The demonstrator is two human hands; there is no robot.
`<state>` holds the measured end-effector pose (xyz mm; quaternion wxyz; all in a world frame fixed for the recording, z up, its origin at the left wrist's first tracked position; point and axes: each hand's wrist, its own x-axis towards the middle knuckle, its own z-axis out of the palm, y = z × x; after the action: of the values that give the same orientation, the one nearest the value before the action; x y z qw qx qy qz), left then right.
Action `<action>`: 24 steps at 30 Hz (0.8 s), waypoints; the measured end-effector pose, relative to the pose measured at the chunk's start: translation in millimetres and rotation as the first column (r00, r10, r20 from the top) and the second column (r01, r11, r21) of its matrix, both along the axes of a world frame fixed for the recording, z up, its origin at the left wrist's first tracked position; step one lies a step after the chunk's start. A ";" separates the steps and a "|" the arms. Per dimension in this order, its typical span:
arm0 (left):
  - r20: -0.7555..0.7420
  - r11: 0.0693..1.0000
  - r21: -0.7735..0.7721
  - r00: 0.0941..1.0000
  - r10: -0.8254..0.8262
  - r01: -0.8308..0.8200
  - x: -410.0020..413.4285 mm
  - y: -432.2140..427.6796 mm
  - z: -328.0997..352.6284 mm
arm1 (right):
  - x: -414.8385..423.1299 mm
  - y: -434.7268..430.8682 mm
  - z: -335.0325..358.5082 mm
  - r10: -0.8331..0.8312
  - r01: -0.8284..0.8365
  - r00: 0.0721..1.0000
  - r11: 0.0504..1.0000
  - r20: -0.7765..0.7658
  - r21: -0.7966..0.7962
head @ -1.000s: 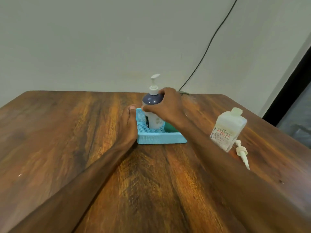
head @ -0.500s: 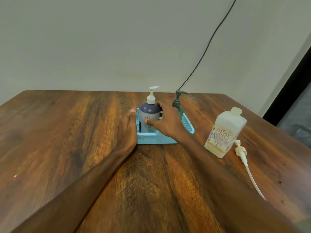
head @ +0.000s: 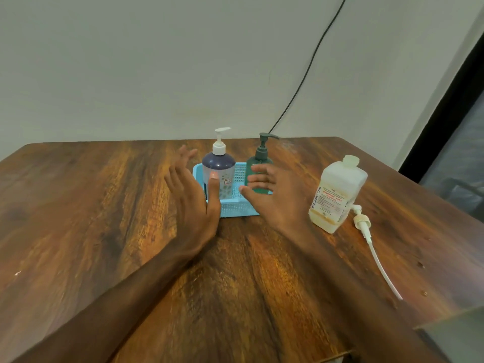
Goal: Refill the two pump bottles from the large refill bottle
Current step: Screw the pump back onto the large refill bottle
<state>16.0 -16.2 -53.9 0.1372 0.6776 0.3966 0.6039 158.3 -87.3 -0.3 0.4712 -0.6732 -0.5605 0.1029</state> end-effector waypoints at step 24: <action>-0.388 0.917 -0.079 0.835 -0.389 0.390 56.8 -78.1 -0.2 | 115.0 -82.0 -27.2 -0.335 0.313 0.930 0.938 -0.153 -0.148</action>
<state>72.7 -94.4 -54.0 0.1729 0.8522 0.2688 0.4143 273.3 -169.3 -27.4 0.4874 -0.7722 -0.3906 0.1165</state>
